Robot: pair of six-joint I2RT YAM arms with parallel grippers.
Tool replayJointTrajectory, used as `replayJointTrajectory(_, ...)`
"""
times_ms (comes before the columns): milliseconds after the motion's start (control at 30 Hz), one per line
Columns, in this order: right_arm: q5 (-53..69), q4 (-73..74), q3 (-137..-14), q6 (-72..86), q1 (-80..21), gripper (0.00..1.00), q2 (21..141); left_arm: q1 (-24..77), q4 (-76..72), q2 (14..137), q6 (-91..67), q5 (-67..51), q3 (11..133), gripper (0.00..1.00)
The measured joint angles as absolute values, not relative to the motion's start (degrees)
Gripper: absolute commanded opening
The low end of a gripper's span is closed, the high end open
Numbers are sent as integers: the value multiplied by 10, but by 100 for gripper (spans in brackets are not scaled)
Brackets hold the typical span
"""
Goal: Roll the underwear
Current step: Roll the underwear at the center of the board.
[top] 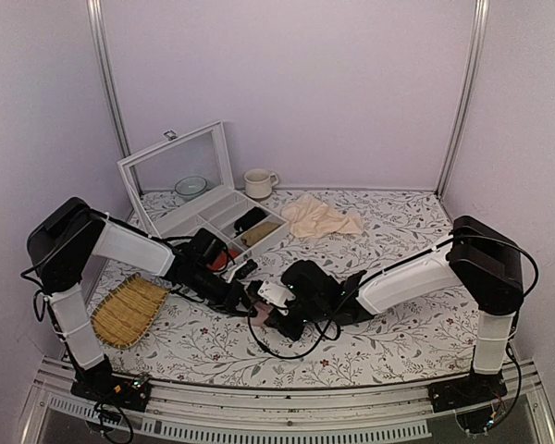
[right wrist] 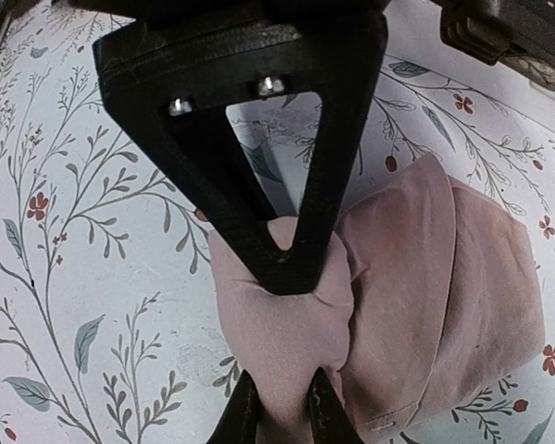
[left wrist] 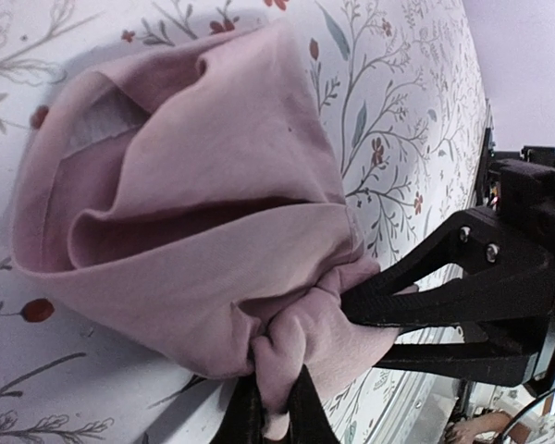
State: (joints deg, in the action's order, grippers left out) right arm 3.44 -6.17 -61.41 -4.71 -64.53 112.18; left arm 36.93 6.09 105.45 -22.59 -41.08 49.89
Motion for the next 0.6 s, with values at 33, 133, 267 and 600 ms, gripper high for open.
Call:
replayJointTrajectory(33, 41, -62, -614, -44, -644, 0, 1122, 369, 65, 1054, -226, -409, 501, 21)
replayJointTrajectory(133, 77, -60, -615, -30, -634, 0, 1122, 366, 87, 1047, -230, -399, 504, 36)
replayJointTrajectory(267, 150, -39, -624, 2, -610, 0, 1122, 353, 118, 1017, -238, -374, 509, 40)
replayJointTrajectory(600, 303, 36, -697, 66, -564, 0, 1169, 338, 126, 963, -256, -344, 521, 40)
